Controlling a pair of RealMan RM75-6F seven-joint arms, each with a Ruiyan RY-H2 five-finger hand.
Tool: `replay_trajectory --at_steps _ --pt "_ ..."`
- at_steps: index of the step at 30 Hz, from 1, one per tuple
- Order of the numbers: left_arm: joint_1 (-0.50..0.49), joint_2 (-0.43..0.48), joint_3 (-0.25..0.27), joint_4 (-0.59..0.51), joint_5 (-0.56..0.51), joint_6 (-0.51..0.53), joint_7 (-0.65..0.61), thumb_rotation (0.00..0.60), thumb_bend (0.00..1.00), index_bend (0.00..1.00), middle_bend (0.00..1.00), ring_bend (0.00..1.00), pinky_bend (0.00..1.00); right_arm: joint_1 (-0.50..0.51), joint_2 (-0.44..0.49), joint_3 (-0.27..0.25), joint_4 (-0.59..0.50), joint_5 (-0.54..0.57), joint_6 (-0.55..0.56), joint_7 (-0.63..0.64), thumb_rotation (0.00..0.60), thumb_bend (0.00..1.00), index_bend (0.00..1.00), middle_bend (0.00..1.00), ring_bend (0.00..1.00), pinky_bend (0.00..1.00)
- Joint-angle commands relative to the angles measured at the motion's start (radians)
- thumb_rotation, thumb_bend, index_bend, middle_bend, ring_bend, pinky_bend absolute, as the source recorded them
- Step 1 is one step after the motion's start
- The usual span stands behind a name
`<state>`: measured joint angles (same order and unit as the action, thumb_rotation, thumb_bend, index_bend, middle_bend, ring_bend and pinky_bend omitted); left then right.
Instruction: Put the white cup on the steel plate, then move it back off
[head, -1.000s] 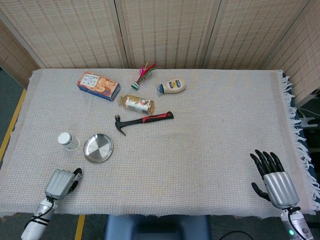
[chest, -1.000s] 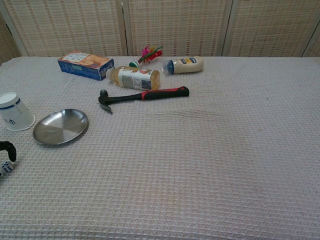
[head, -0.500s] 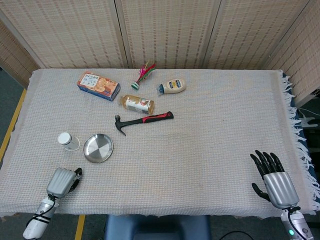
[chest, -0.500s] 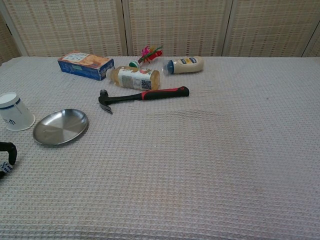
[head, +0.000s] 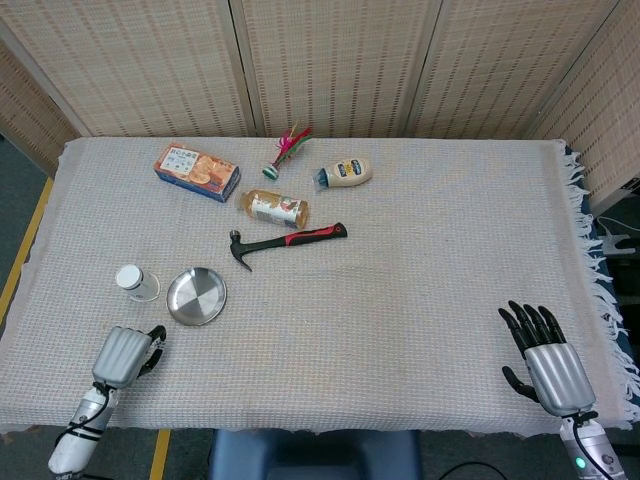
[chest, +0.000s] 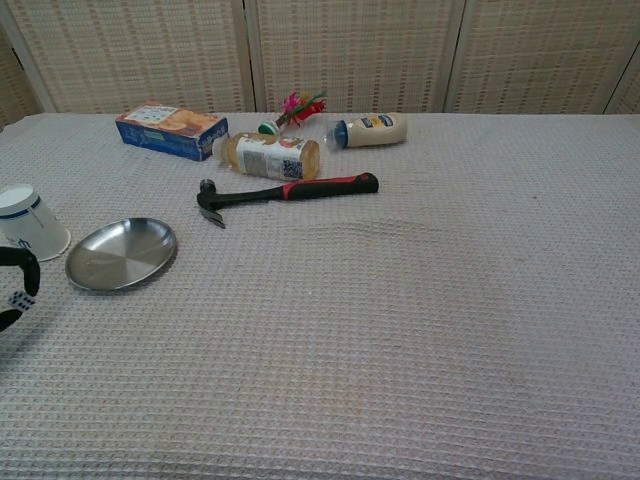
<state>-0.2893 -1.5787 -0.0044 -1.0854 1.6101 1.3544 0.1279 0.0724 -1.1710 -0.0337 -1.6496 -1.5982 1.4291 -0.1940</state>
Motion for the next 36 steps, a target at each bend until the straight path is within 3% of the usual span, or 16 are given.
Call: replay_trajectory --at_steps 1,7,14,19,23,27,28,30,31,32,34,36 --pt "-0.067 0.008 -0.054 -0.038 -0.018 -0.049 0.004 0.600 0.39 0.54 1.00 0.91 1.00 0.002 -0.002 0.000 0.001 0.004 -0.006 -0.002 0.600 0.21 0.00 0.00 0.00 0.00" --pt "-0.188 -0.041 -0.138 -0.004 -0.075 -0.166 0.047 0.600 0.39 0.54 1.00 0.93 1.00 0.006 -0.004 0.004 0.004 0.016 -0.018 -0.003 0.600 0.21 0.00 0.00 0.00 0.00" --pt "-0.242 -0.082 -0.142 0.055 -0.120 -0.249 0.085 0.600 0.39 0.50 1.00 0.93 1.00 0.008 -0.003 0.014 0.009 0.037 -0.023 0.004 0.600 0.21 0.00 0.00 0.00 0.00" --pt "-0.252 -0.102 -0.150 0.105 -0.156 -0.260 0.110 0.600 0.38 0.22 1.00 0.93 1.00 0.014 0.000 0.014 0.010 0.050 -0.041 0.006 0.600 0.21 0.00 0.00 0.00 0.00" --pt "-0.239 -0.075 -0.149 0.076 -0.170 -0.240 0.117 0.600 0.38 0.13 1.00 0.92 1.00 0.015 0.004 0.011 0.005 0.050 -0.045 0.008 0.600 0.21 0.00 0.00 0.00 0.00" --pt "-0.205 -0.002 -0.135 -0.033 -0.173 -0.198 0.132 0.600 0.38 0.11 0.99 0.91 1.00 0.014 0.005 0.005 0.000 0.041 -0.044 0.006 0.600 0.21 0.00 0.00 0.00 0.00" --pt "-0.191 0.019 -0.131 -0.068 -0.169 -0.175 0.125 0.600 0.38 0.11 0.95 0.89 1.00 0.014 0.006 0.003 -0.001 0.038 -0.043 0.007 0.600 0.21 0.00 0.00 0.00 0.00" --pt "-0.152 0.069 -0.119 -0.149 -0.149 -0.108 0.091 0.600 0.38 0.10 0.77 0.77 0.96 0.012 0.007 0.001 -0.003 0.033 -0.039 0.007 0.600 0.21 0.00 0.00 0.00 0.00" --pt "-0.131 0.098 -0.113 -0.185 -0.137 -0.071 0.068 0.600 0.38 0.08 0.59 0.60 0.87 0.012 0.007 0.000 -0.003 0.031 -0.038 0.007 0.600 0.21 0.00 0.00 0.00 0.00" --pt "-0.118 0.118 -0.112 -0.203 -0.133 -0.047 0.059 0.600 0.38 0.06 0.48 0.48 0.78 0.011 0.007 -0.001 -0.003 0.030 -0.038 0.006 0.600 0.21 0.00 0.00 0.00 0.00" --pt "-0.097 0.147 -0.121 -0.221 -0.138 -0.008 0.059 0.600 0.38 0.01 0.14 0.09 0.50 0.012 0.006 -0.003 -0.004 0.026 -0.038 0.006 0.600 0.21 0.00 0.00 0.00 0.00" --pt "-0.091 0.168 -0.141 -0.223 -0.175 -0.013 0.040 0.600 0.38 0.00 0.02 0.00 0.39 0.012 0.006 -0.007 -0.006 0.021 -0.040 0.004 0.600 0.21 0.00 0.00 0.00 0.00"
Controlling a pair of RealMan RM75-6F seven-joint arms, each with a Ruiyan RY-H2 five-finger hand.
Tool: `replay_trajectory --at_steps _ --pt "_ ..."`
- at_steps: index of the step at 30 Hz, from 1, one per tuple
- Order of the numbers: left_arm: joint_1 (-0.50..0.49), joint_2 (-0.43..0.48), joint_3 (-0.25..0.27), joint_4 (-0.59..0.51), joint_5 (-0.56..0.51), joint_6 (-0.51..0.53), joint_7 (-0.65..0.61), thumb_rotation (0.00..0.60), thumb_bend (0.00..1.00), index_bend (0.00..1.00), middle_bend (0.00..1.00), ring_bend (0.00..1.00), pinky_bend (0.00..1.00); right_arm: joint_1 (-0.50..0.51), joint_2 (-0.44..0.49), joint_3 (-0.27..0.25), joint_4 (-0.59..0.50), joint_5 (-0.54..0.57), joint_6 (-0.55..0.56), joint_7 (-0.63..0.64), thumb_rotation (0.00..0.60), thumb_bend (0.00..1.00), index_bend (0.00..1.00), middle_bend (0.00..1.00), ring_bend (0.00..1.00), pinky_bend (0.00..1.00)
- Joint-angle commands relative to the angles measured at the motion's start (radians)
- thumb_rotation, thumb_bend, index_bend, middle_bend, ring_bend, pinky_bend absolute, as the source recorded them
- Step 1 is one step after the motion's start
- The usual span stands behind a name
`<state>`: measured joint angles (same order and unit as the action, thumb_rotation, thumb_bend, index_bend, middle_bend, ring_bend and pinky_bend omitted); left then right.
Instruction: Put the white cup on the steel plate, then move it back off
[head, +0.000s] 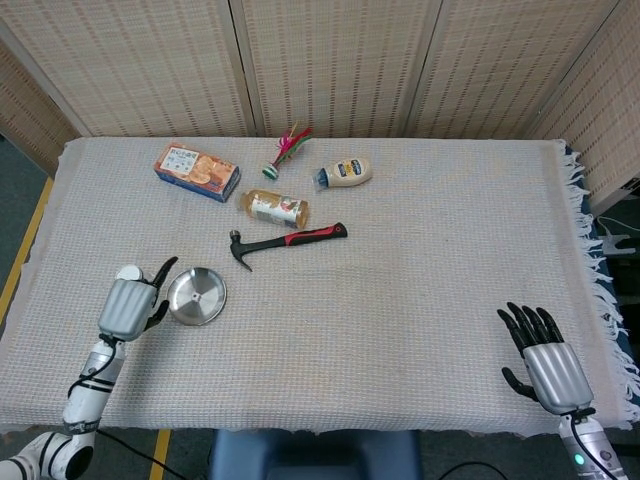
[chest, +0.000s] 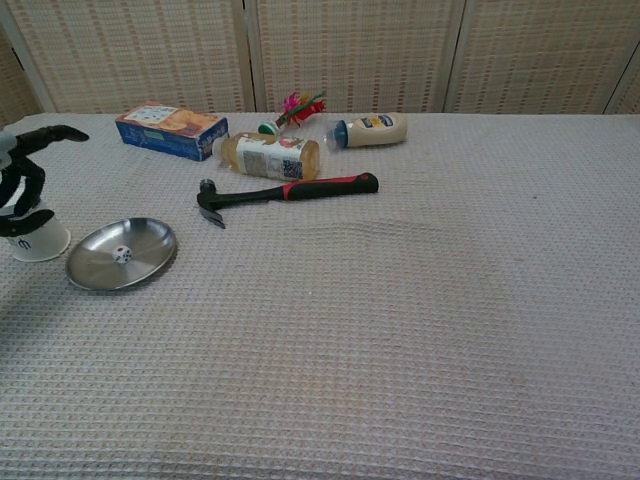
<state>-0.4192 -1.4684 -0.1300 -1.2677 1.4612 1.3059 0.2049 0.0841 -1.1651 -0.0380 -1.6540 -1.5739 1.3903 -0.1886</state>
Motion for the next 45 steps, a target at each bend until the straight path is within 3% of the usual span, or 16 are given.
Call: replay_trajectory --at_steps 1,7,14,20,23,29,37,45 --pt "0.036 0.064 -0.024 -0.038 -0.045 0.020 -0.052 0.600 0.38 0.00 0.00 0.00 0.37 0.000 0.000 -0.004 -0.003 -0.006 -0.001 -0.001 0.600 0.21 0.00 0.00 0.00 0.00" --pt "-0.010 0.056 -0.048 0.055 -0.161 -0.142 -0.060 0.600 0.37 0.00 0.00 0.00 0.47 -0.004 0.000 -0.010 -0.011 -0.026 0.014 -0.011 0.600 0.21 0.00 0.00 0.00 0.00" --pt "-0.038 0.026 -0.040 0.113 -0.199 -0.211 -0.022 0.600 0.38 0.06 0.02 0.01 0.55 -0.005 -0.004 -0.008 -0.007 -0.016 0.010 -0.016 0.600 0.21 0.00 0.00 0.00 0.00" --pt "-0.055 -0.007 -0.036 0.170 -0.201 -0.220 -0.005 0.600 0.38 0.12 0.10 0.10 0.62 -0.002 -0.004 -0.005 -0.009 -0.002 -0.004 -0.020 0.600 0.21 0.00 0.00 0.00 0.00" --pt "-0.059 -0.020 -0.027 0.189 -0.190 -0.219 -0.008 0.600 0.38 0.17 0.19 0.18 0.64 -0.002 -0.005 -0.002 -0.008 0.005 -0.005 -0.022 0.600 0.21 0.00 0.00 0.00 0.00" --pt "-0.071 -0.034 -0.019 0.219 -0.186 -0.239 -0.010 0.600 0.38 0.24 0.24 0.21 0.68 0.004 -0.007 0.001 -0.007 0.020 -0.021 -0.025 0.600 0.21 0.00 0.00 0.00 0.00" --pt "-0.079 -0.055 -0.017 0.257 -0.170 -0.223 -0.026 0.600 0.40 0.39 0.40 0.36 0.73 0.008 -0.005 0.004 -0.008 0.033 -0.030 -0.027 0.600 0.21 0.00 0.00 0.00 0.00" --pt "-0.061 -0.033 -0.024 0.197 -0.140 -0.146 -0.067 0.600 0.49 0.50 0.56 0.48 0.75 0.009 -0.003 0.002 -0.010 0.034 -0.034 -0.024 0.600 0.21 0.00 0.00 0.00 0.00"
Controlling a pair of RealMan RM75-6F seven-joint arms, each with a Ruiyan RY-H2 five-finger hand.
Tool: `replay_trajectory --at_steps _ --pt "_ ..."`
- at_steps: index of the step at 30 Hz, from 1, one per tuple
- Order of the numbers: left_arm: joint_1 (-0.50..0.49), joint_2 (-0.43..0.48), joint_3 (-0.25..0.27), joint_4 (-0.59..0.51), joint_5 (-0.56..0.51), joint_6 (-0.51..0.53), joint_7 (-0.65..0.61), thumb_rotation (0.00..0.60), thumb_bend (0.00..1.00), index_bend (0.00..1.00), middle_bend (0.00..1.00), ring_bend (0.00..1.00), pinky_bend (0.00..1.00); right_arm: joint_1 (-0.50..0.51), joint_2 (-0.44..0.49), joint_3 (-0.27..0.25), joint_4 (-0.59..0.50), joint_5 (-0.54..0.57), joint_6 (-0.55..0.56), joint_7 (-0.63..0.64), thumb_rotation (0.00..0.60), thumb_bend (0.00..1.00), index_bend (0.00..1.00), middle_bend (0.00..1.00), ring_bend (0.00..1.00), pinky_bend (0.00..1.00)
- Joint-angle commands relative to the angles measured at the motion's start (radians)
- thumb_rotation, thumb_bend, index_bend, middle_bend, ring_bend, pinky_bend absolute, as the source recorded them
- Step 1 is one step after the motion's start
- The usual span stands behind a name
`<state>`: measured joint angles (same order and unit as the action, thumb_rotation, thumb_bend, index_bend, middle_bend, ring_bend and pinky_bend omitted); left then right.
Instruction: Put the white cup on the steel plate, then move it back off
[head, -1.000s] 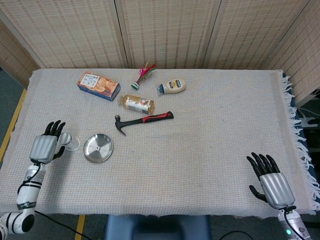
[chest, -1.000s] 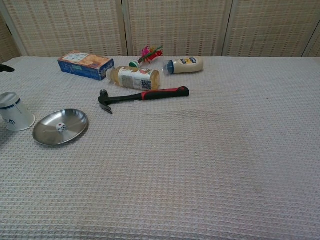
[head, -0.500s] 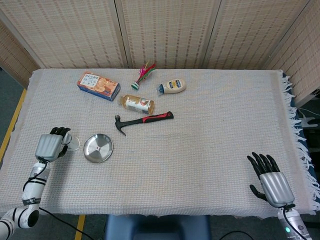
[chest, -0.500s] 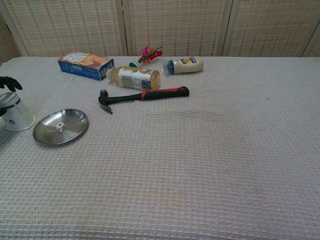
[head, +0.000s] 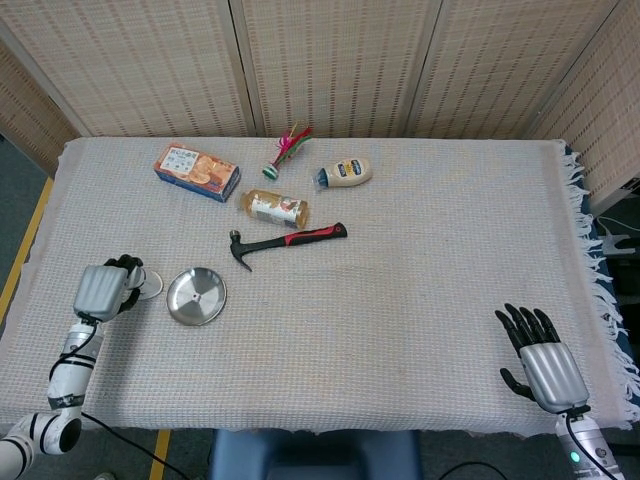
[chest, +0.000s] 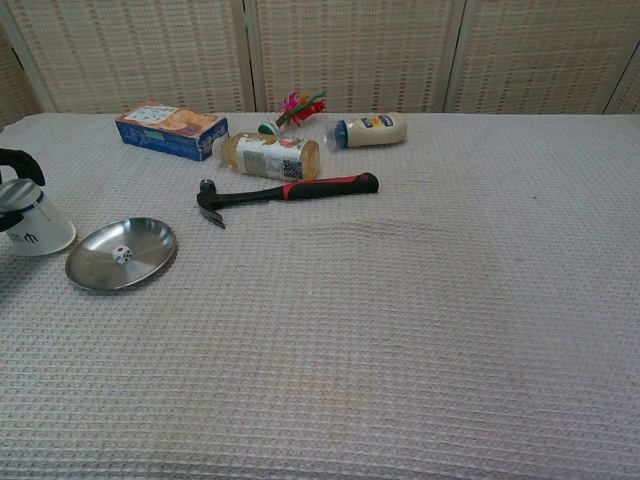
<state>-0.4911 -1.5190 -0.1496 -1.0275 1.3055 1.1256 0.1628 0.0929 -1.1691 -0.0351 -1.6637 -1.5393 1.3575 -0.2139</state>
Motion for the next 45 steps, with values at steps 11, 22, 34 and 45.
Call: replay_trajectory --at_steps 11,22,34,45 --pt "0.008 0.136 0.015 -0.344 0.108 0.040 -0.228 0.600 0.51 0.51 0.62 0.53 0.75 -0.004 0.010 -0.011 -0.007 -0.023 0.012 0.015 0.600 0.21 0.00 0.00 0.00 0.00" --pt "-0.055 0.032 0.017 -0.261 0.069 -0.045 -0.112 0.600 0.51 0.52 0.63 0.55 0.76 -0.007 0.016 -0.015 -0.010 -0.036 0.020 0.023 0.600 0.21 0.00 0.00 0.00 0.00" --pt "-0.050 -0.007 0.026 -0.189 0.093 0.016 -0.044 0.600 0.51 0.52 0.65 0.59 0.78 0.003 0.015 -0.013 -0.009 -0.010 -0.012 0.016 0.600 0.21 0.00 0.00 0.00 0.00" --pt "-0.057 -0.032 0.021 -0.118 0.061 -0.009 -0.008 0.600 0.53 0.57 0.71 0.61 0.80 0.002 0.018 -0.013 -0.013 -0.010 -0.008 0.015 0.600 0.21 0.00 0.00 0.00 0.00"
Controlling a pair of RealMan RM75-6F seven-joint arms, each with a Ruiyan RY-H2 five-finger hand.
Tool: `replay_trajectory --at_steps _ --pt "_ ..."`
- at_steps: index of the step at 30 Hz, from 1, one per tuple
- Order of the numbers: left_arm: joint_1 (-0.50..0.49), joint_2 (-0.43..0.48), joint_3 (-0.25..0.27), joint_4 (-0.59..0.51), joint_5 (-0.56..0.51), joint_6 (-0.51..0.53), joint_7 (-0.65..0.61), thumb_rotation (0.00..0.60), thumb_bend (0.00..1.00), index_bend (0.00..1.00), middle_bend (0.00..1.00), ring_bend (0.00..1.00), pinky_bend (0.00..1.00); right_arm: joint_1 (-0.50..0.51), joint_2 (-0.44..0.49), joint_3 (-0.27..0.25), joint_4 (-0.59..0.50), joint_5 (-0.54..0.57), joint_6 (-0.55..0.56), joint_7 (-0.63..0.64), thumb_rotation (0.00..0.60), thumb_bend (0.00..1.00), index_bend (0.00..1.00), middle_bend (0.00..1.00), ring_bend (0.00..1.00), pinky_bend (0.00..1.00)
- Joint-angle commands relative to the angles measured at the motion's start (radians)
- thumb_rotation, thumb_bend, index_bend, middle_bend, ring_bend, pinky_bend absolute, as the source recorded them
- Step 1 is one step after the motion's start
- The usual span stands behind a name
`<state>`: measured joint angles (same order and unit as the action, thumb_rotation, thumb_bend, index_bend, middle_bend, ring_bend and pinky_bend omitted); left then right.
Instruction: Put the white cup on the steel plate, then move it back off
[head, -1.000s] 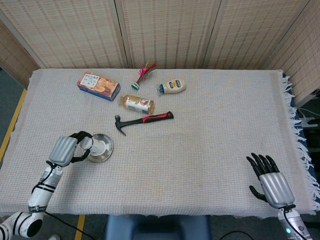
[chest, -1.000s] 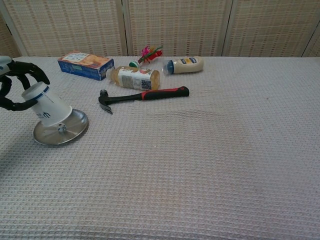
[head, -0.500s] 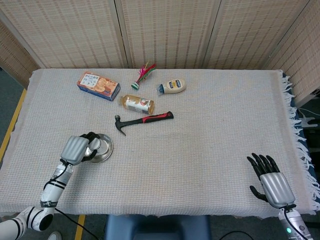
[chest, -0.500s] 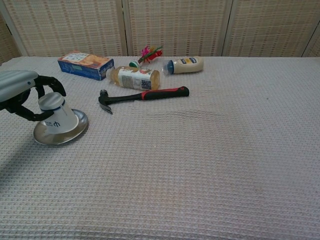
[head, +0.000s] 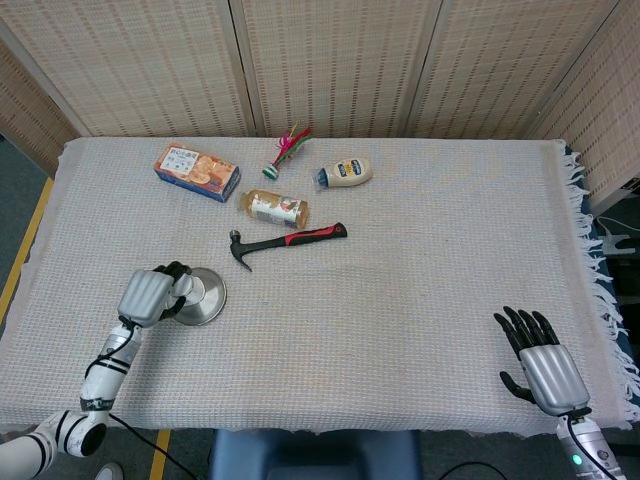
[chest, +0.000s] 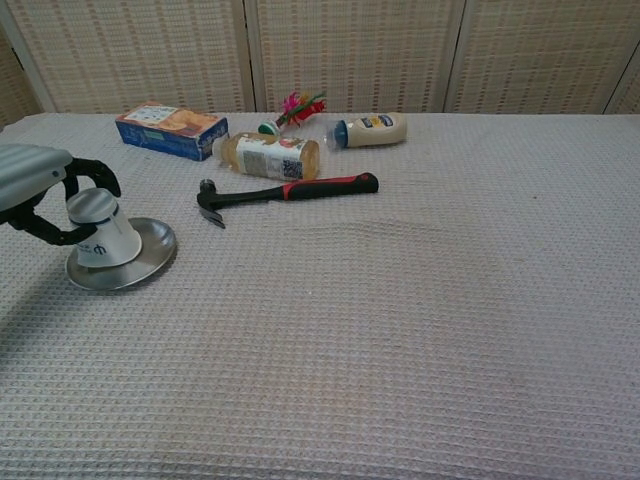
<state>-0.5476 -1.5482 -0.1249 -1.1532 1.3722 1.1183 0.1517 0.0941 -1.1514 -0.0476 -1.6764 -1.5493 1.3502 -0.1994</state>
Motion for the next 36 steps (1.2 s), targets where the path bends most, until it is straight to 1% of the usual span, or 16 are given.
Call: replay_trajectory --at_steps 1,5,8,10,12,15,17,21,23,27,32,36 --pt "0.001 -0.004 -0.012 0.024 -0.021 0.001 0.017 0.600 0.54 0.58 0.72 0.62 0.80 0.001 0.001 0.000 0.000 0.002 -0.003 0.001 0.600 0.21 0.00 0.00 0.00 0.00" --pt "0.015 -0.013 -0.034 0.030 -0.053 0.028 0.037 0.600 0.56 0.62 0.76 0.64 0.82 0.002 0.000 0.000 0.000 0.004 -0.007 0.001 0.600 0.21 0.00 0.00 0.00 0.00" --pt "0.029 -0.014 -0.039 0.004 -0.060 0.046 0.008 0.600 0.58 0.64 0.79 0.66 0.83 0.004 -0.001 -0.001 0.000 0.006 -0.010 -0.002 0.600 0.21 0.00 0.00 0.00 0.00" --pt "0.035 -0.005 -0.031 -0.025 -0.065 0.028 -0.027 0.600 0.61 0.65 0.81 0.67 0.84 0.003 -0.002 -0.001 0.000 0.005 -0.009 -0.003 0.600 0.21 0.00 0.00 0.00 0.00" --pt "0.037 0.012 -0.023 -0.060 -0.079 -0.015 -0.066 0.600 0.62 0.66 0.82 0.68 0.84 0.002 -0.002 -0.001 -0.001 0.003 -0.005 -0.003 0.600 0.21 0.00 0.00 0.00 0.00" --pt "0.032 0.043 -0.017 -0.107 -0.097 -0.082 -0.133 0.600 0.63 0.67 0.82 0.68 0.84 -0.001 0.000 -0.003 -0.002 0.000 0.000 -0.003 0.600 0.21 0.00 0.00 0.00 0.00" --pt "0.030 0.062 -0.017 -0.133 -0.097 -0.106 -0.181 0.600 0.63 0.67 0.82 0.68 0.84 -0.002 0.000 -0.004 -0.003 -0.001 0.001 -0.003 0.600 0.21 0.00 0.00 0.00 0.00" --pt "0.035 0.084 -0.014 -0.164 -0.059 -0.090 -0.255 0.600 0.63 0.67 0.82 0.68 0.84 -0.001 0.000 -0.004 -0.003 0.000 -0.001 -0.004 0.600 0.21 0.00 0.00 0.00 0.00" --pt "0.037 0.089 -0.011 -0.167 -0.044 -0.079 -0.269 0.600 0.63 0.67 0.82 0.68 0.84 0.000 -0.001 -0.004 -0.002 0.002 -0.004 -0.005 0.600 0.21 0.00 0.00 0.00 0.00" --pt "0.034 0.074 -0.017 -0.128 -0.045 -0.062 -0.247 0.600 0.63 0.67 0.82 0.68 0.84 0.002 -0.002 -0.004 -0.002 0.006 -0.010 -0.007 0.600 0.21 0.00 0.00 0.00 0.00" --pt "0.033 -0.011 -0.024 0.029 -0.027 0.032 -0.112 0.600 0.63 0.67 0.82 0.68 0.84 0.000 0.000 -0.004 -0.006 0.007 -0.007 -0.009 0.600 0.21 0.00 0.00 0.00 0.00" --pt "0.031 -0.051 -0.026 0.108 -0.022 0.059 -0.070 0.600 0.63 0.68 0.83 0.68 0.84 0.001 0.000 -0.004 -0.006 0.009 -0.010 -0.009 0.600 0.21 0.00 0.00 0.00 0.00"
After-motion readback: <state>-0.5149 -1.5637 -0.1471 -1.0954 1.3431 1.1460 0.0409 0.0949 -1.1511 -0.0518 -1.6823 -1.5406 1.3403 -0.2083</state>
